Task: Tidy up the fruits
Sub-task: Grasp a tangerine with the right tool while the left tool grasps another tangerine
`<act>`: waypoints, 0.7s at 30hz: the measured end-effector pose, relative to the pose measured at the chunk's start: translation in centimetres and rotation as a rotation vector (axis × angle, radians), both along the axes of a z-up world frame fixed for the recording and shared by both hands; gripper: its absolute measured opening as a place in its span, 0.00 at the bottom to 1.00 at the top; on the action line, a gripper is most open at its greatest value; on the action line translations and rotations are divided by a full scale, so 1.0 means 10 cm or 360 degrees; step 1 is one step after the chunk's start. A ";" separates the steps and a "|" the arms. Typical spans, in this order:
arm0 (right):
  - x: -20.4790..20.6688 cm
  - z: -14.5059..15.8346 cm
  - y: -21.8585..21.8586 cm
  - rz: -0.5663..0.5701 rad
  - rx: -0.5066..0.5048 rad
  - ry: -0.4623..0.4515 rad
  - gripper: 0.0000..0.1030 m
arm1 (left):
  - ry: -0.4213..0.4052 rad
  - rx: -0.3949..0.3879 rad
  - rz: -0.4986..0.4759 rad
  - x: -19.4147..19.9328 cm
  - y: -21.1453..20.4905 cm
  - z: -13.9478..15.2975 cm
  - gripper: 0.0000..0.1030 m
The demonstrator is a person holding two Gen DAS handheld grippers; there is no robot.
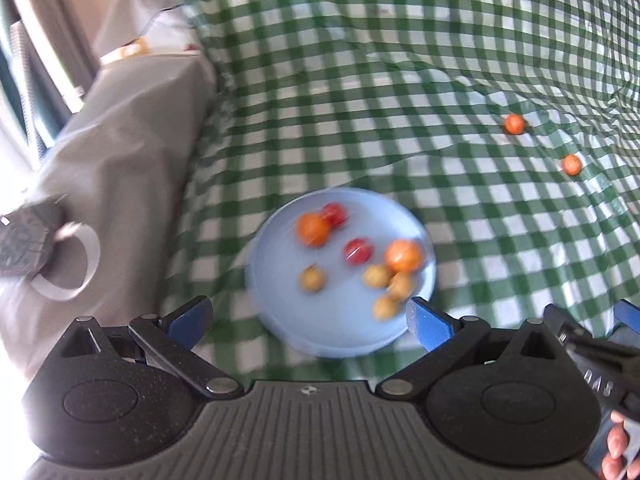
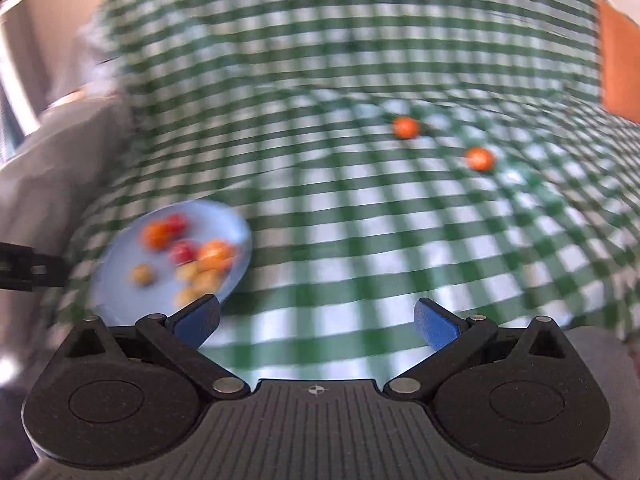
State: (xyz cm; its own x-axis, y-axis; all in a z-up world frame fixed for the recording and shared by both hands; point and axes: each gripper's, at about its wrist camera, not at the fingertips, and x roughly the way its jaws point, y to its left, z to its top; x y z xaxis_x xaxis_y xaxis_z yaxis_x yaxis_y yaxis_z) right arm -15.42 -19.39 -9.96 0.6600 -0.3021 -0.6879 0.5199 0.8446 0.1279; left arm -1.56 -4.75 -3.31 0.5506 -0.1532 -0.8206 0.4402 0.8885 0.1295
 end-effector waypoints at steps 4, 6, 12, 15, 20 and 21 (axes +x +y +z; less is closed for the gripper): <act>0.14 -0.14 -0.60 -0.0283 -0.0082 -0.0028 0.99 | -0.0030 -0.0011 -0.0116 0.29 -0.66 -0.06 1.00; 0.25 -0.23 -0.95 -0.0417 -0.0135 -0.0042 0.99 | -0.0039 -0.0070 -0.0233 0.46 -1.04 -0.12 1.00; 0.74 -0.60 -1.97 -0.0666 -0.0168 -0.0031 0.99 | -0.0050 -0.0134 -0.0499 0.97 -2.28 -0.47 1.00; 0.97 -0.80 -2.32 -0.0653 -0.0157 -0.0067 0.99 | -0.0044 -0.0105 -0.0565 1.19 -2.83 -0.73 1.00; 1.37 -1.17 -2.69 -0.0500 -0.0156 0.0004 0.99 | -0.0046 -0.0026 -0.0714 1.51 -3.60 -1.14 1.00; 1.41 -1.20 -2.76 -0.0497 -0.0116 0.0024 0.99 | -0.0047 -0.0017 -0.0719 1.58 -3.72 -1.21 1.00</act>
State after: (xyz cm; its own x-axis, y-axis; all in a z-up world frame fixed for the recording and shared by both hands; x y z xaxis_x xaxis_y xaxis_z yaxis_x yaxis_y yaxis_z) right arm -1.29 -47.03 -22.00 0.5175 -0.5373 -0.6660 0.7570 0.6503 0.0636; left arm 14.21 -41.92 -15.38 0.4498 -0.3917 -0.8027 0.7803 0.6097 0.1397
